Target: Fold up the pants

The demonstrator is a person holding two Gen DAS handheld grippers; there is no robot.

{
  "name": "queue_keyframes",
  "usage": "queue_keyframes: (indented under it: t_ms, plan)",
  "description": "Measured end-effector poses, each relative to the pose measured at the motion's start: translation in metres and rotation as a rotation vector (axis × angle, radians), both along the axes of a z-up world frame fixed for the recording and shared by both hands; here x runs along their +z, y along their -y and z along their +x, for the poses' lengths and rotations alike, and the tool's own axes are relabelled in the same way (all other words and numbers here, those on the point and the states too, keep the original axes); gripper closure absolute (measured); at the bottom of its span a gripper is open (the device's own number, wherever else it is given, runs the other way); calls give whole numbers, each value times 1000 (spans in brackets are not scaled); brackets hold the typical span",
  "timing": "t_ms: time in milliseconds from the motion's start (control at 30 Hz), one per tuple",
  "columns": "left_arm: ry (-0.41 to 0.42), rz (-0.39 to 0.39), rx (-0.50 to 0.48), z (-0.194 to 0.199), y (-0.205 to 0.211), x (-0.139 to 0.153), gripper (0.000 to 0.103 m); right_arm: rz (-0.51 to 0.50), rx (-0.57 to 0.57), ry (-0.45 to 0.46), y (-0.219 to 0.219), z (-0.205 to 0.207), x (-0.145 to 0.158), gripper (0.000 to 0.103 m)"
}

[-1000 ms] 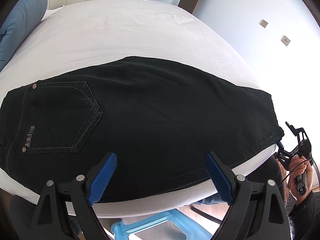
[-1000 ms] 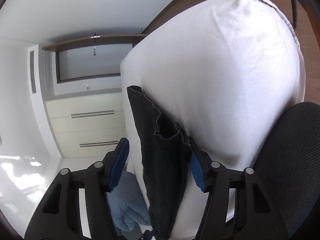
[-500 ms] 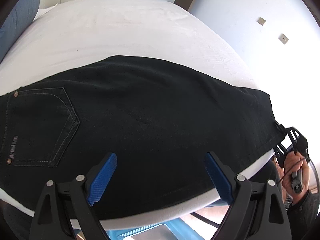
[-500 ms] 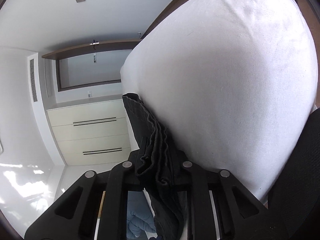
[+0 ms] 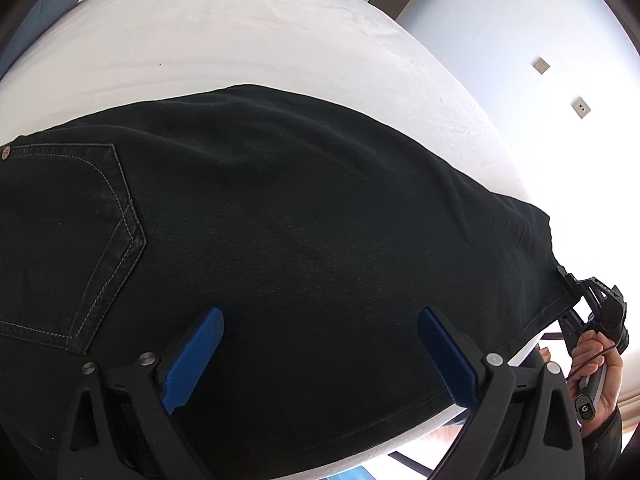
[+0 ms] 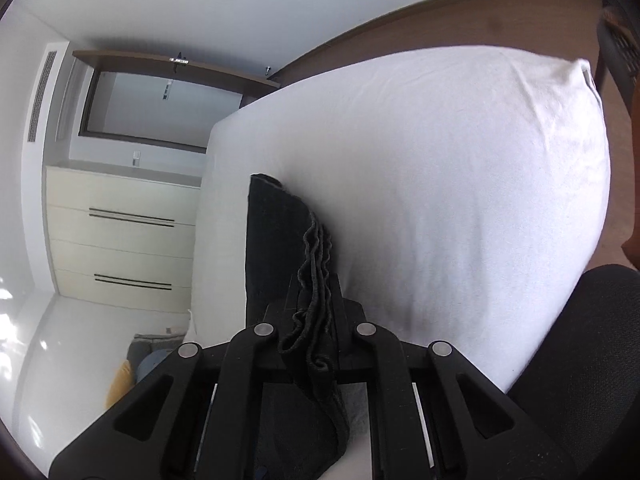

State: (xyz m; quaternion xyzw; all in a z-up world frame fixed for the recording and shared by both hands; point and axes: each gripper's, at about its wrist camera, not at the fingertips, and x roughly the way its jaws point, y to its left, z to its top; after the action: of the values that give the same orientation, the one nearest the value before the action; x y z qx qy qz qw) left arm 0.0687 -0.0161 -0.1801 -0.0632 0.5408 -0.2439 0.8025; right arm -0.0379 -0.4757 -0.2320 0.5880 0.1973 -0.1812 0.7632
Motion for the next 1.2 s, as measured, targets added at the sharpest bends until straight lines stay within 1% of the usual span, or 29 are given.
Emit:
queue_keyframes:
  t_ms: [33, 100, 167, 233, 267, 300, 333, 367, 400, 467, 533, 567, 633, 733, 767, 833, 967, 1033, 1067, 1100, 1133, 1200]
  plan:
    - [-5, -13, 4, 1, -1, 0, 3, -41, 19, -12, -4, 9, 10, 94]
    - [-16, -44, 16, 3, -6, 0, 3, -164, 97, -39, -26, 27, 37, 94]
    - [-35, -89, 43, 7, -15, 1, 3, -304, 222, -61, -62, 53, 67, 94]
    - [-62, -155, 86, 12, -27, 2, 3, -455, 400, -90, -117, 91, 83, 94]
    - [-82, -197, 110, 15, -34, 2, 3, -532, 502, -117, -148, 109, 85, 94]
    - [-110, -250, 136, 19, -41, 2, 3, -617, 611, -165, -182, 127, 81, 94]
    - [-132, -285, 145, 23, -45, 1, 3, -696, 705, -215, -211, 141, 72, 94]
    - [-155, -319, 147, 27, -48, 1, 3, -763, 769, -265, -234, 152, 60, 94]
    - [-170, -341, 144, 31, -49, 1, 3, -784, 813, -300, -251, 156, 47, 94]
    - [-185, -372, 138, 36, -48, 3, 3, -754, 842, -326, -265, 161, 30, 94]
    - [-211, -416, 129, 42, -45, 4, 2, -784, 853, -336, -274, 162, 26, 94]
    - [-225, -430, 124, 46, -41, 3, 0, -805, 854, -335, -276, 159, 31, 94]
    - [-246, -433, 103, 53, -29, 4, 0, -826, 846, -326, -280, 155, 33, 94]
    - [-288, -449, 52, 64, -2, 6, 0, -872, 827, -316, -292, 147, 42, 94]
    - [-298, -444, 34, 66, 6, 7, 0, -885, 821, -312, -297, 136, 42, 94]
    - [-296, -424, -15, 69, 24, 13, 0, -921, 799, -298, -305, 131, 51, 94]
    - [-296, -402, -98, 74, 37, 24, 0, -1052, 790, -249, -326, 119, 69, 94]
    - [-299, -389, -139, 72, 46, 26, 0, -1082, 801, -233, -333, 116, 73, 94]
    - [-299, -383, -152, 71, 48, 26, 0, -1066, 804, -219, -334, 114, 74, 94]
    - [-299, -383, -156, 71, 50, 27, 0, -1027, 808, -207, -332, 114, 75, 94]
    - [-292, -393, -150, 70, 49, 29, 0, -983, 807, -199, -326, 114, 76, 94]
    - [-274, -424, -126, 71, 35, 38, 1, -905, 769, -179, -306, 110, 83, 94]
